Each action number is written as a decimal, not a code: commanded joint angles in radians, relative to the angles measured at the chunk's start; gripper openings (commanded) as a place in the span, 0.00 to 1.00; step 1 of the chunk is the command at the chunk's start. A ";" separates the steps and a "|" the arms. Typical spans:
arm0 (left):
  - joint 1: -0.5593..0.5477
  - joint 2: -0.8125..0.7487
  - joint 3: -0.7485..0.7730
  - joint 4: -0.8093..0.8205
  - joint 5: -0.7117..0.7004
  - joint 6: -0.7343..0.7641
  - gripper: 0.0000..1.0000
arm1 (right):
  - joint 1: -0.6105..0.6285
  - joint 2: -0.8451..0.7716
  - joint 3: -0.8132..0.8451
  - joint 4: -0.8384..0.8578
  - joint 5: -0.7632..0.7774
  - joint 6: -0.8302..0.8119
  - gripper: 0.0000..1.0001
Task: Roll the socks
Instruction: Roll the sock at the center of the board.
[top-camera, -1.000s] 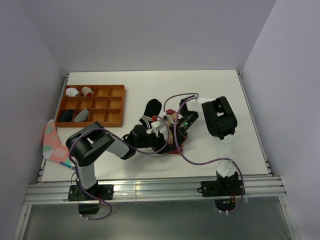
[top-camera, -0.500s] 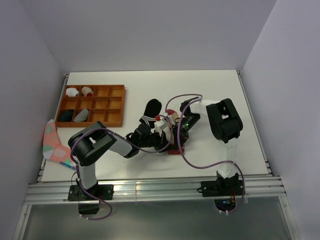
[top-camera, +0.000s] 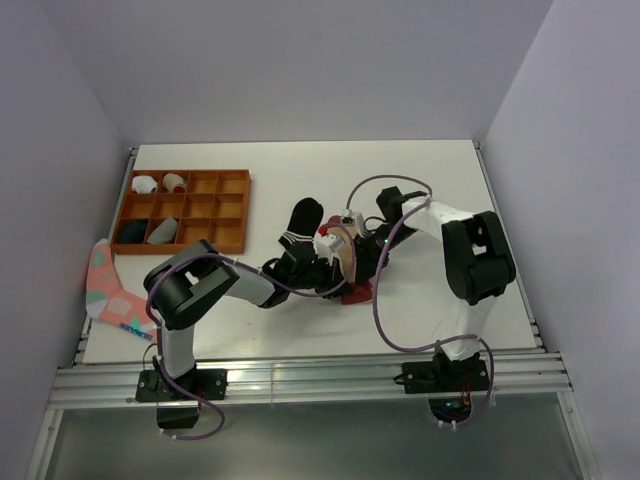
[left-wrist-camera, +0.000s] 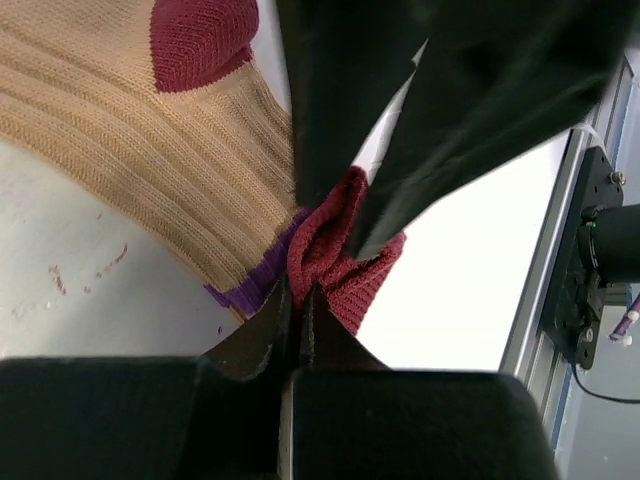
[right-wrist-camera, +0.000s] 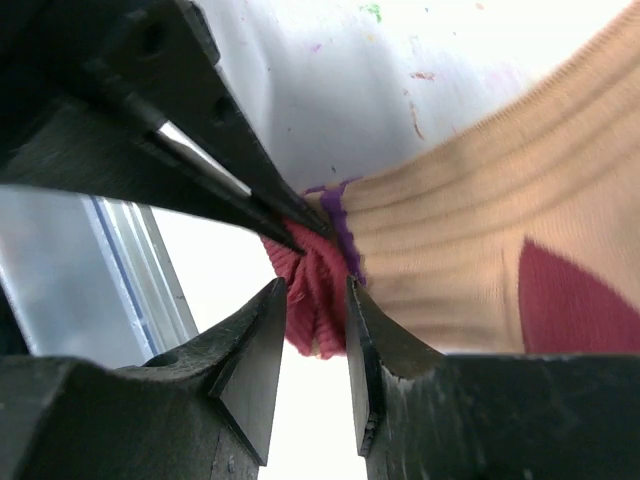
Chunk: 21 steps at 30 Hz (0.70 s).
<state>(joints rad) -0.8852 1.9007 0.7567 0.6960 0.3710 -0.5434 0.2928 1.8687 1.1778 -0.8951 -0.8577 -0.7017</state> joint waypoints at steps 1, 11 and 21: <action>-0.009 0.024 0.052 -0.079 -0.027 -0.009 0.00 | -0.021 -0.108 -0.036 0.094 0.038 0.053 0.38; -0.009 0.061 0.179 -0.295 -0.070 -0.046 0.00 | -0.098 -0.305 -0.208 0.287 0.124 0.088 0.39; -0.009 0.112 0.280 -0.411 -0.061 -0.078 0.00 | -0.161 -0.398 -0.320 0.430 0.161 0.132 0.42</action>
<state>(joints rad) -0.8913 1.9736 1.0115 0.3672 0.3321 -0.6151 0.1619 1.5021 0.8772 -0.5522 -0.7204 -0.6018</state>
